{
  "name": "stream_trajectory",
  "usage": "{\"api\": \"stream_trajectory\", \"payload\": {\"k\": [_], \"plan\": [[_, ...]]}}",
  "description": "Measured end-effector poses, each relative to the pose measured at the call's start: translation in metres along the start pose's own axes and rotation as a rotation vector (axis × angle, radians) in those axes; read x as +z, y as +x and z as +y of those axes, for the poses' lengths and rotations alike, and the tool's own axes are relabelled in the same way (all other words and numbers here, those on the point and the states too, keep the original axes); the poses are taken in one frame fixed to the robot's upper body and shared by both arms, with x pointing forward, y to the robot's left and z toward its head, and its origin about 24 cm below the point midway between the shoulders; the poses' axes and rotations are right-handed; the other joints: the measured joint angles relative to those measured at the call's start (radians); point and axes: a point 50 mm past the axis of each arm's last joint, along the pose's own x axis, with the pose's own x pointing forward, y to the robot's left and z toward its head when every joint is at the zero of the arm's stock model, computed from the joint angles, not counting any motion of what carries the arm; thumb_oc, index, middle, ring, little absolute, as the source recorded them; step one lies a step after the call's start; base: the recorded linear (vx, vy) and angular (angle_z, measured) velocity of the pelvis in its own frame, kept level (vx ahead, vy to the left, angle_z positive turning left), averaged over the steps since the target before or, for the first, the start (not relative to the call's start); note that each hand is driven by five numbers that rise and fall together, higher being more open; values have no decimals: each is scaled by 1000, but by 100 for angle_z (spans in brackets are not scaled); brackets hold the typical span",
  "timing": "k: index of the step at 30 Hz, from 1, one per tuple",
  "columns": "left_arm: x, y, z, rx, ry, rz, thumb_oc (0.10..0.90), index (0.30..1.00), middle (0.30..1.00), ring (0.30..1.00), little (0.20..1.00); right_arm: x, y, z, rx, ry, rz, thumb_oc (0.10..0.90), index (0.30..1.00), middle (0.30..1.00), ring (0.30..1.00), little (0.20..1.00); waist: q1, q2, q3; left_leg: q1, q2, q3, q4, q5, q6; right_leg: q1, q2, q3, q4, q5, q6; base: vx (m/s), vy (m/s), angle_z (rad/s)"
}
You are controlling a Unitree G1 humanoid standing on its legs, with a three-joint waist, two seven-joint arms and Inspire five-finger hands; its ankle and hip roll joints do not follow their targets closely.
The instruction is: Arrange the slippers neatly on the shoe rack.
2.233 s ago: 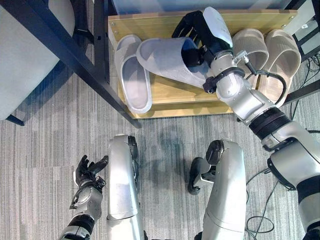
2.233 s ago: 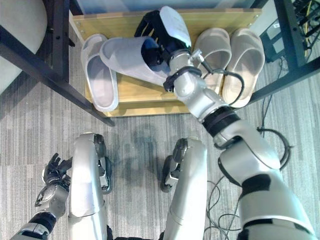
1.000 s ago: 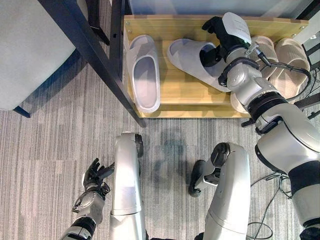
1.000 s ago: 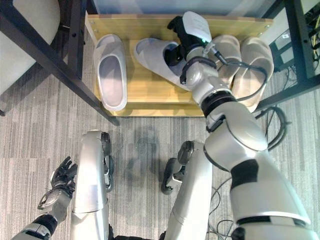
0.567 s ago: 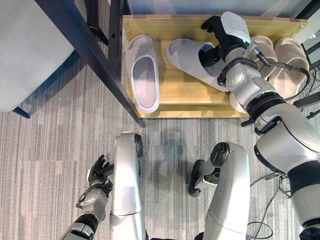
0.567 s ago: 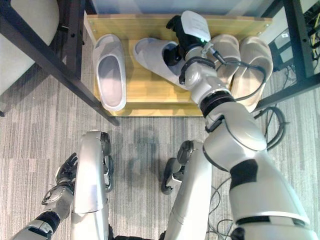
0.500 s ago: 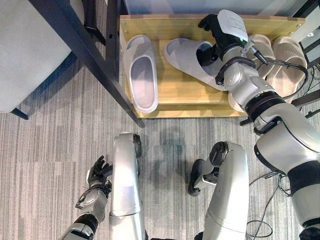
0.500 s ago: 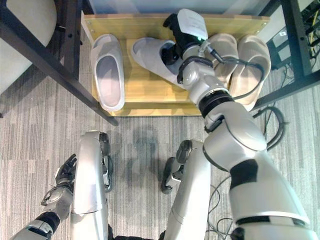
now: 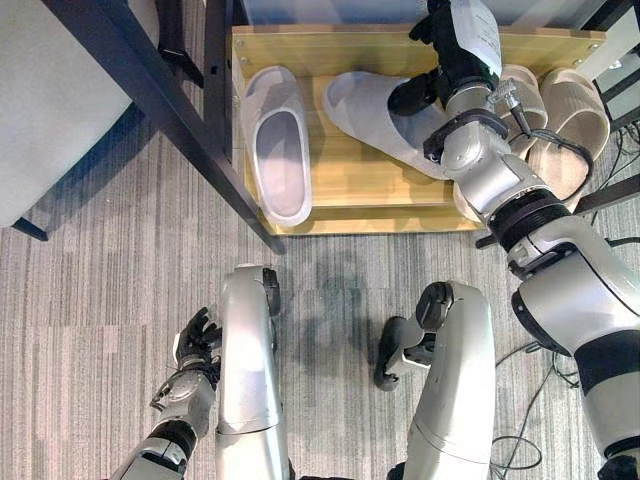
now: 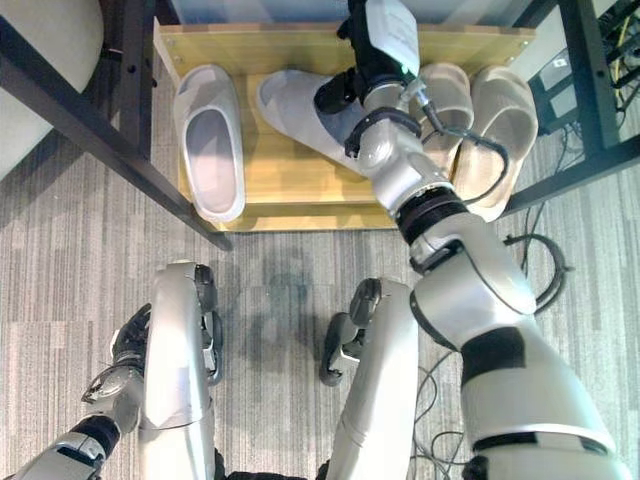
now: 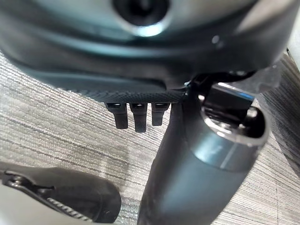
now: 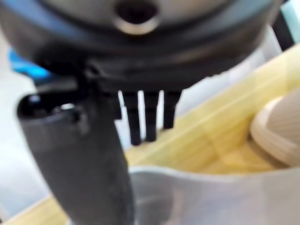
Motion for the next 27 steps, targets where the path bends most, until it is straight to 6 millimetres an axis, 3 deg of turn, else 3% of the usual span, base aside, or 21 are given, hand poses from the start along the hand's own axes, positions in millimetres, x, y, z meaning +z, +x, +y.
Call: {"api": "stream_trajectory", "payload": {"k": [4,13,19,27], "plan": [[1,0,1,1,4,7,800,900,900,900,900,4,0,-7,-34,14,-25,800,900,900,900,900,-2,-2,1,0,0,0,-1,0,0,0,0,0,-1,0,0,0,0,0],[2,1,0,2,6,9,800,900,900,900,900,-9,-14,-20,-123,155,-24,800,900,900,900,900,-14,-4,2,0,-1,3,-10,-2,3,1,4,-1,-13,0,0,0,0,0],[6,3,-2,2,51,6,800,900,900,900,900,-26,-29,-7,-104,152,13,800,900,900,900,900,-33,-5,3,1,-1,3,-13,-4,4,1,4,0,-17,0,1,0,0,0],[10,4,-5,-8,85,-8,800,900,900,900,900,-36,-31,1,-26,87,51,800,900,900,900,900,-40,-5,3,1,-1,3,-15,-4,4,0,4,-1,-18,0,1,0,0,0]]}}
